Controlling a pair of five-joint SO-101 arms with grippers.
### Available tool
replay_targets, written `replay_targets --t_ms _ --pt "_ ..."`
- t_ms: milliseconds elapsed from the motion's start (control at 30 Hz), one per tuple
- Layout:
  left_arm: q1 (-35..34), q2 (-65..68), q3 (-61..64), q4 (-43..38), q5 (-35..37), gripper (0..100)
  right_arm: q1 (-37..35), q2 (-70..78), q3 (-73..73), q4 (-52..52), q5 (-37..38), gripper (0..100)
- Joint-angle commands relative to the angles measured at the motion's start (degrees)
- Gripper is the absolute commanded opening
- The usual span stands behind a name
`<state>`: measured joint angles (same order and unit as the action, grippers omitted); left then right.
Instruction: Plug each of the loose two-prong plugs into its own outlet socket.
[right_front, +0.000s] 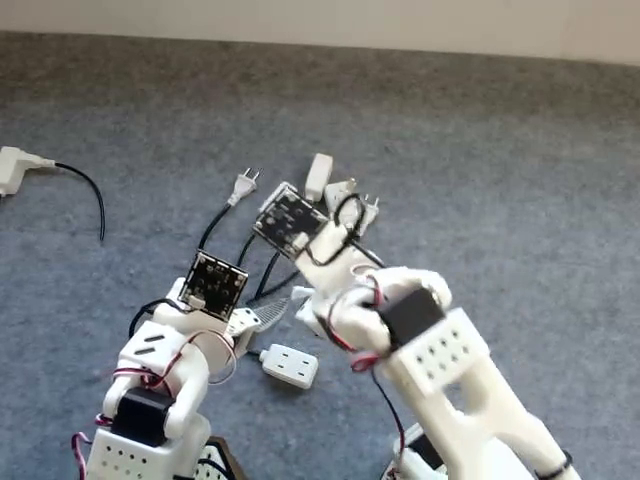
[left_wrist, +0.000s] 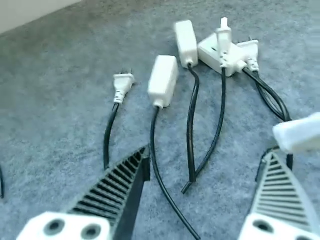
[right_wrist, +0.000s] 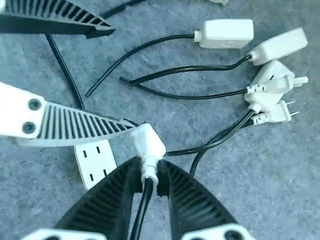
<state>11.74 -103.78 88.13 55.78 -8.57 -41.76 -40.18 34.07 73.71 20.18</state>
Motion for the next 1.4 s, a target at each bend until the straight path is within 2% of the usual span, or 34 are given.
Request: replay_targets --t_ms 0,167,300,467,600,900,1033,1167,1367 --pt "-8.0 -0.3 -5.4 0.2 -0.7 31 0.7 5.1 -6.2 3.2 3.3 0.5" --pt "-14.9 -0.3 -9.4 2.5 4.0 31 -2.1 11.7 -10.4 9.5 11.5 0.5" --pt "-15.9 -0.4 -7.9 2.1 4.1 30 -7.5 13.7 -10.7 13.3 18.3 0.5" --pt "-19.0 -0.5 -2.9 -4.5 4.1 30 -13.0 13.9 -10.7 16.4 29.1 0.5" --pt "-19.2 -0.4 -2.3 -5.2 4.1 30 -12.8 14.3 -10.6 16.9 38.8 0.5" --pt "-19.1 -0.4 -1.9 -5.2 4.1 30 -12.1 15.3 -11.0 14.7 50.2 0.5" --pt "-17.6 -0.4 -1.8 -5.2 4.1 30 -10.0 19.7 -11.1 13.1 57.7 0.5" --pt "-17.5 -0.4 -1.8 -5.2 4.1 30 -7.8 24.3 -11.6 10.6 61.1 0.5" --pt "-16.3 -0.4 -0.7 -5.5 3.9 30 -7.8 25.1 -15.6 10.5 61.5 0.5"
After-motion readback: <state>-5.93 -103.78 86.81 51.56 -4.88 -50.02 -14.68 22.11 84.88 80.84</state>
